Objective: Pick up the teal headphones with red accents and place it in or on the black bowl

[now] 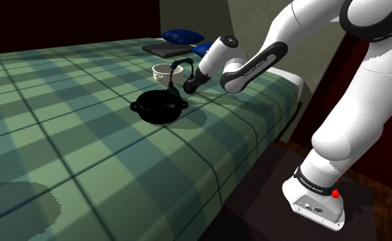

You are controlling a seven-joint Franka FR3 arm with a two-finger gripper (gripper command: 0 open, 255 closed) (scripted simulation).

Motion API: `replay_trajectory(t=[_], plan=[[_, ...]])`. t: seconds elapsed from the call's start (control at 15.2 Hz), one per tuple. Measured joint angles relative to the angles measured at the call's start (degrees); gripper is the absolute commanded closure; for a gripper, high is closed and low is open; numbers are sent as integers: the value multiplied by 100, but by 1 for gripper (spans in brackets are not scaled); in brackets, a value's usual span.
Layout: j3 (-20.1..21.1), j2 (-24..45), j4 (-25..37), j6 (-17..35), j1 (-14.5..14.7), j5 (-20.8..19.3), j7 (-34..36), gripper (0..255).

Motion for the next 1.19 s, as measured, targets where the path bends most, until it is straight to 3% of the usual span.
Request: replay_trajectory(t=[0.79,1.19], plan=[[246,-643,84,-635,-28,1818,-1573,255],[233,-883,299,-1062,68,2350,-2019,255]])
